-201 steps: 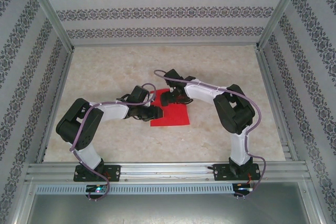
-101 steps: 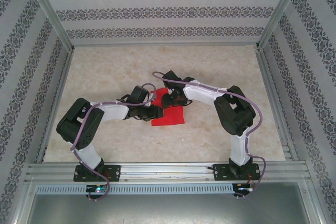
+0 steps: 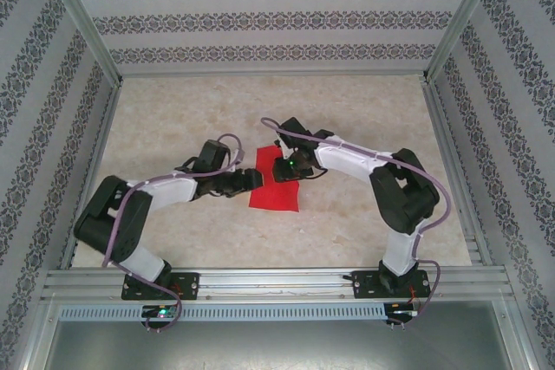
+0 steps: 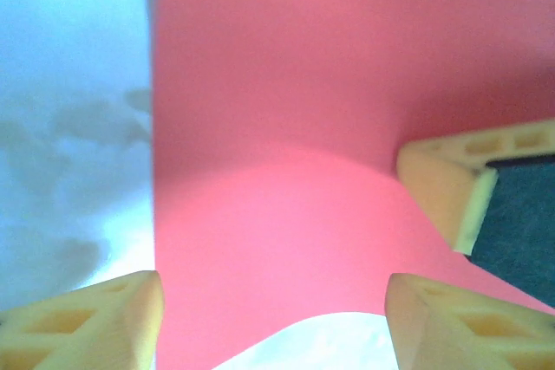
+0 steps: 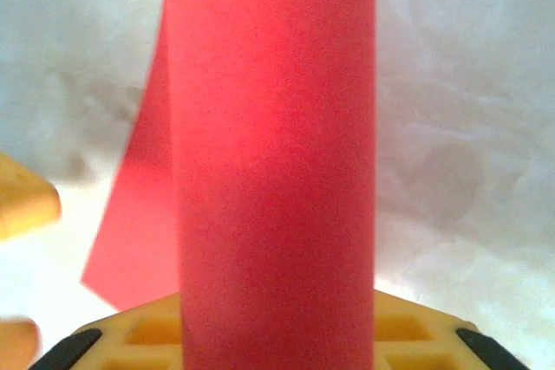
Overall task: Fold a paper plane with a square sheet of paper (fold left side to right side)
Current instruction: Pick up the square sheet of paper from the center of the table.
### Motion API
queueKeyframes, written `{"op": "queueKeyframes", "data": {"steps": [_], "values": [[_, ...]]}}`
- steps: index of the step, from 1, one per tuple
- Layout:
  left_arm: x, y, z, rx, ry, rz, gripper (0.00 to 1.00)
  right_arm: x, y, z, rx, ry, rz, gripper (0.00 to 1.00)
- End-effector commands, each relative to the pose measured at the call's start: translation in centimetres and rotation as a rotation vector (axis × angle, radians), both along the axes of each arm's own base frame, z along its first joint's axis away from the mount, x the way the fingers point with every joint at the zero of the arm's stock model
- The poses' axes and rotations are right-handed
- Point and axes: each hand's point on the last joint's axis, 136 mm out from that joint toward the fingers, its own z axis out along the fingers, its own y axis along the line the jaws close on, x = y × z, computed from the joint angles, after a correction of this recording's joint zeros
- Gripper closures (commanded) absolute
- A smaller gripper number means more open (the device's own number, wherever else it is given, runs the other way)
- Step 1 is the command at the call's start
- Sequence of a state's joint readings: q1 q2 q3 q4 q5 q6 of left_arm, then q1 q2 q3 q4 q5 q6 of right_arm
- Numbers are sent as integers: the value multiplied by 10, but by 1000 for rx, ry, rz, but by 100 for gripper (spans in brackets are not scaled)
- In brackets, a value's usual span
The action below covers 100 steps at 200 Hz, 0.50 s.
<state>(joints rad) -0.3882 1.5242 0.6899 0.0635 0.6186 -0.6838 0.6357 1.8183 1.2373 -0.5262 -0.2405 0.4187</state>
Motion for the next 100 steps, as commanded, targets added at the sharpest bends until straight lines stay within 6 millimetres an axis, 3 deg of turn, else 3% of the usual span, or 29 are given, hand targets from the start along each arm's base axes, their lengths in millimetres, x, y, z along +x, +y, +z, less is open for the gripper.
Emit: {"op": "queueKeyframes", "data": {"steps": [1, 46, 100], "values": [[9, 21, 28, -44, -91, 34, 29, -6, 6, 32, 150, -15, 7, 73], [16, 41, 86, -225, -272, 16, 23, -18, -3, 87, 349, -68, 3, 75], [9, 34, 179, -497, -552, -92, 14, -43, -14, 167, 604, -164, 69, 75]]}}
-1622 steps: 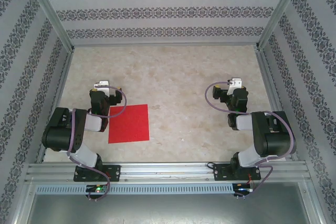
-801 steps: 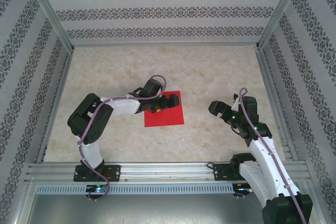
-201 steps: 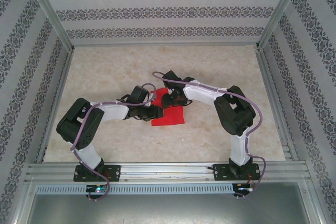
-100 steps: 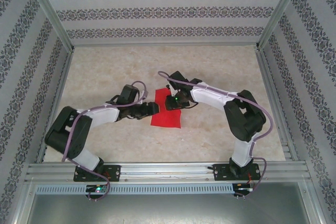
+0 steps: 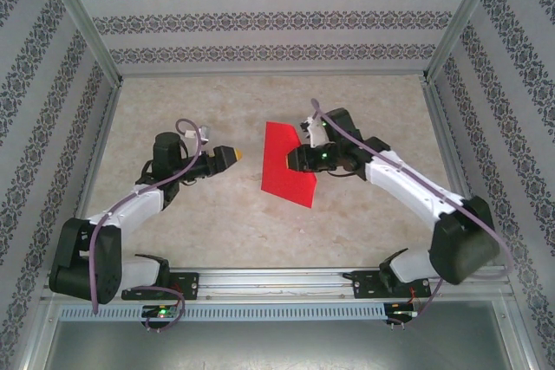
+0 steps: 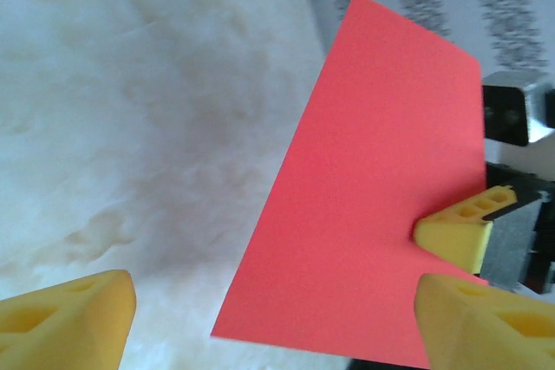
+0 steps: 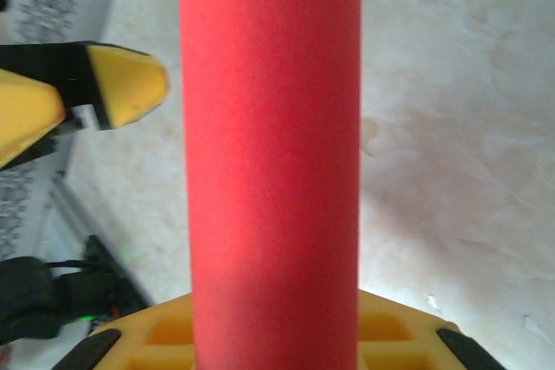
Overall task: Fold a paper plane with a square sheet of paper (fold left side to right side)
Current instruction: Pick up the square sheet of paper from the center of the table, then place a square sheet of paper at the center of the table.
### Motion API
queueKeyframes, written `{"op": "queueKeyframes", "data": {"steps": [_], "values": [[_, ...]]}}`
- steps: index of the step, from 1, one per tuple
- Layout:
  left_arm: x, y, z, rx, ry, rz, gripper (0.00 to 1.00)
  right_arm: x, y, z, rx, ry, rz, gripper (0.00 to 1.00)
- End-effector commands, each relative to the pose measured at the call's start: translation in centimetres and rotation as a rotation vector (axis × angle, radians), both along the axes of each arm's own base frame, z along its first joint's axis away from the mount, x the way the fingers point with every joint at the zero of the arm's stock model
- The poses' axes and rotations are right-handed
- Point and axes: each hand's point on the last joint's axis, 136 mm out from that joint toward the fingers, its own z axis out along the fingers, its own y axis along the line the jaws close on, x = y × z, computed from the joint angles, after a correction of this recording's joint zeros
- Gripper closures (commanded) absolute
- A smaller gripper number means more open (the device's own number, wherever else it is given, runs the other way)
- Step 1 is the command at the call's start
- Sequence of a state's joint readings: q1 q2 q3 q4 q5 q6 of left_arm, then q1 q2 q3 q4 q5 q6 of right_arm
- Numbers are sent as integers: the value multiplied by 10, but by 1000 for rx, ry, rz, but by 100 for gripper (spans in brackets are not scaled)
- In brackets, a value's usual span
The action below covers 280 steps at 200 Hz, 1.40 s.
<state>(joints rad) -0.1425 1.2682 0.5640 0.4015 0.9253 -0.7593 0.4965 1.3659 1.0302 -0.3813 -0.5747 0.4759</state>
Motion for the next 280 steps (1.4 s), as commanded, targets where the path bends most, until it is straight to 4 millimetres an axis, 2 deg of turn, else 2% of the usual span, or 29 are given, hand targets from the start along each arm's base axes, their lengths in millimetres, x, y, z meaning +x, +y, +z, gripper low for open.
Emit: {"op": "queueKeyframes", "data": {"steps": [1, 28, 48, 99, 136, 169, 206, 249, 280], "values": [[-9, -10, 68, -152, -241, -108, 14, -17, 5, 38, 146, -43, 71, 75], [-18, -16, 103, -251, -334, -178, 12, -37, 7, 72, 244, -94, 156, 75], [-25, -23, 114, -294, -359, -232, 11, -52, 8, 88, 290, -125, 219, 75], [-33, -49, 106, -274, -342, -323, 8, -71, 13, 110, 357, -169, 294, 75], [-47, -68, 105, -253, -361, -412, 7, -75, 23, 111, 376, -162, 327, 75], [-61, -81, 107, -258, -369, -499, 10, -72, 26, 107, 375, -150, 334, 75], [-64, -84, 104, -263, -360, -534, 18, -73, 26, 104, 372, -146, 335, 75], [-60, -86, 99, -256, -332, -535, 39, -68, 16, 92, 329, -132, 297, 73], [-57, -87, 94, -248, -315, -531, 57, -62, 9, 83, 300, -119, 267, 73]]}}
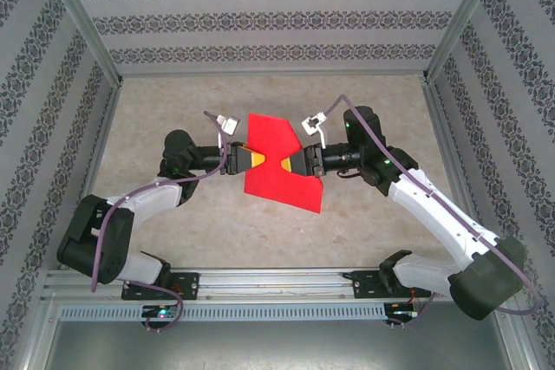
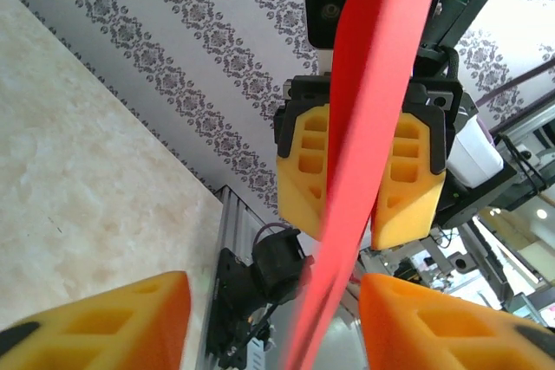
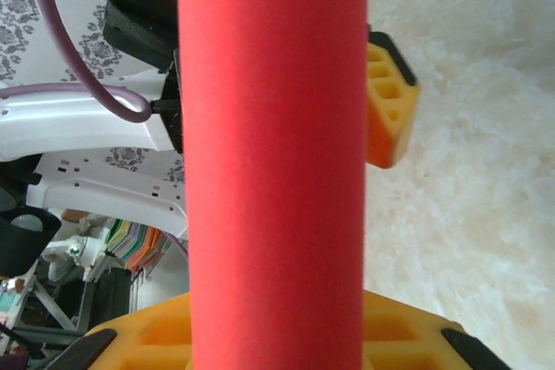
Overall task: Fold a paper plane with a square sheet of paper (fold left side to right side)
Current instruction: Place a square sheet of paper at the center of the table.
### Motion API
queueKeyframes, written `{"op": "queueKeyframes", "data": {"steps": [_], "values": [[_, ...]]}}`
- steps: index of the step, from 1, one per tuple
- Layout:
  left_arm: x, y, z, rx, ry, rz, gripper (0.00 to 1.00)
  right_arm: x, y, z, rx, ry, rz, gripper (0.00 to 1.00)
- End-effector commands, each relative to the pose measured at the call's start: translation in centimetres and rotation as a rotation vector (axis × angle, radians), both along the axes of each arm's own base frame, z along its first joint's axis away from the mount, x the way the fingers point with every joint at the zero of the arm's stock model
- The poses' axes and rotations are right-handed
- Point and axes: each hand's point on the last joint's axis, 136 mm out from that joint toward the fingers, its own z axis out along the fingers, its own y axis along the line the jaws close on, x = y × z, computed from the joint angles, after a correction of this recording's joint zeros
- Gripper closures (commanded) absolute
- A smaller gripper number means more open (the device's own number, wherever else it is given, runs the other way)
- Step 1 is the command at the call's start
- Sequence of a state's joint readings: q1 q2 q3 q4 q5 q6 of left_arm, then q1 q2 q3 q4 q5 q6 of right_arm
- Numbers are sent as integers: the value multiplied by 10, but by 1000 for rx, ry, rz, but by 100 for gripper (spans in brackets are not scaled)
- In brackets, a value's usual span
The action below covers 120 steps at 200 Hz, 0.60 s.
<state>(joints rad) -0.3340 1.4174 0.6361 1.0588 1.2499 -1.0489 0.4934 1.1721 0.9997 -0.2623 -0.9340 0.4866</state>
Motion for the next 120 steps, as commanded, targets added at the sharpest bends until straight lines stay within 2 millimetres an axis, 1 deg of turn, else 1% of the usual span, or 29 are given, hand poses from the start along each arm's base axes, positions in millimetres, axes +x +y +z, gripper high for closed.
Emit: {"op": "queueKeyframes", "data": {"steps": [1, 23, 48, 57, 77, 90, 99, 120], "values": [[-1, -5, 5, 3, -43, -30, 58, 0, -8, -12, -30, 10, -10, 73], [0, -5, 2, 9, -38, -26, 67, 3, -11, -18, -47, 18, -26, 72], [2, -5, -1, 19, -26, -15, 80, 4, -13, -25, -69, 26, -34, 69], [3, -5, -4, 25, -15, -9, 84, 5, -15, -28, -81, 29, -45, 67], [7, -4, -13, 43, 16, 15, 91, 9, -21, -36, -113, 35, -82, 58], [11, -4, -24, 68, 56, 44, 95, 13, -27, -43, -146, 41, -119, 51], [15, -3, -36, 95, 95, 68, 99, 17, -33, -49, -178, 44, -156, 46], [25, 0, -74, 189, 213, 139, 100, 27, -48, -64, -240, 66, -241, 38]]}}
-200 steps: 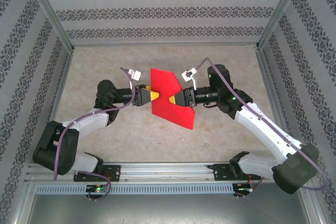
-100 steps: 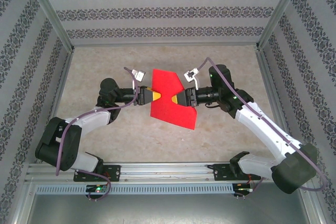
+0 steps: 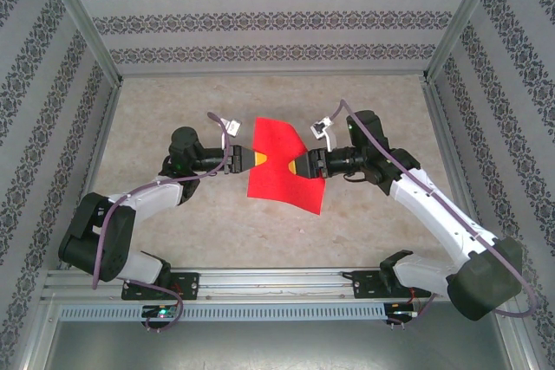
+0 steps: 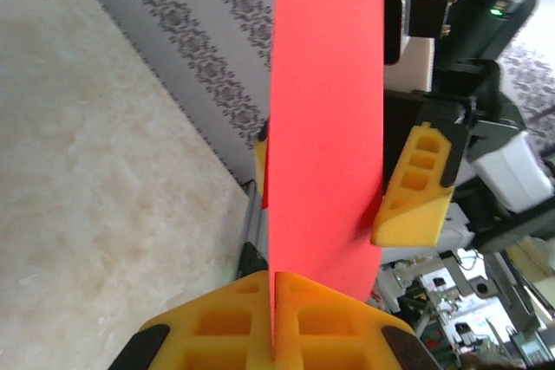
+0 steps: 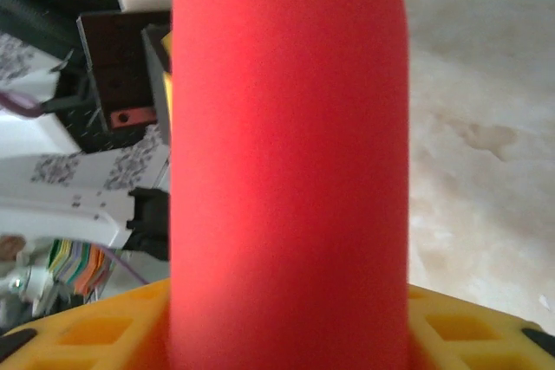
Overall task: Fold a paper plane with a square sheet of paper (fold left side to right side)
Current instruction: Place a square sheet of paper at the center of the table, then first fold in half a square sheet of paper at the center of the table.
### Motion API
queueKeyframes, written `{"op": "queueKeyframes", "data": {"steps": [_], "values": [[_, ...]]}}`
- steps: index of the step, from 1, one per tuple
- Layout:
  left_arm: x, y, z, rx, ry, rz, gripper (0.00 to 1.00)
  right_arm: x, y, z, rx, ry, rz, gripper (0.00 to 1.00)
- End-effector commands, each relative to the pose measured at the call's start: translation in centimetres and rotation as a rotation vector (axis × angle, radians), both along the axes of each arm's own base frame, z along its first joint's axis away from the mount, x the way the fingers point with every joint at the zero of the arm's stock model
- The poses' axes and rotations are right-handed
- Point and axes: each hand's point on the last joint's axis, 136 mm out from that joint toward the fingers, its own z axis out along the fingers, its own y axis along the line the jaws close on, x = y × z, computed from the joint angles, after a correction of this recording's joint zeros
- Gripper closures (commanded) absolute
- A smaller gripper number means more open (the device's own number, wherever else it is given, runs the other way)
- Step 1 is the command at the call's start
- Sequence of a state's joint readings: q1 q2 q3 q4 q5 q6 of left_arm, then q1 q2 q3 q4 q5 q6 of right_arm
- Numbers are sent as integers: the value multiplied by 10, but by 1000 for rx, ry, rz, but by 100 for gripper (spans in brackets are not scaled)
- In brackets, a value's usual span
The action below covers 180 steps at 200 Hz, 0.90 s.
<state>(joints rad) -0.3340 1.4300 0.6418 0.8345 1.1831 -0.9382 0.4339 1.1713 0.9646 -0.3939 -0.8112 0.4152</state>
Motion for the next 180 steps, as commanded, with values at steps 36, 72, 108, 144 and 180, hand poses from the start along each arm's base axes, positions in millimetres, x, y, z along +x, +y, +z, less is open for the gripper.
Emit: {"op": "queueKeyframes", "data": {"steps": [36, 72, 108, 144, 180], "values": [[13, 9, -112, 272, 301, 129, 100, 28, -52, -58, -207, 69, -278, 26], [9, 22, -177, 456, 463, 174, 100, 36, -65, -95, -276, 124, -377, 24], [6, 32, -210, 547, 538, 211, 100, 39, -58, -132, -270, 183, -416, 40], [8, 35, -214, 553, 555, 244, 100, 38, -45, -165, -318, 234, -416, 66], [9, 38, -214, 542, 560, 281, 100, 39, -38, -192, -351, 284, -414, 90]]}}
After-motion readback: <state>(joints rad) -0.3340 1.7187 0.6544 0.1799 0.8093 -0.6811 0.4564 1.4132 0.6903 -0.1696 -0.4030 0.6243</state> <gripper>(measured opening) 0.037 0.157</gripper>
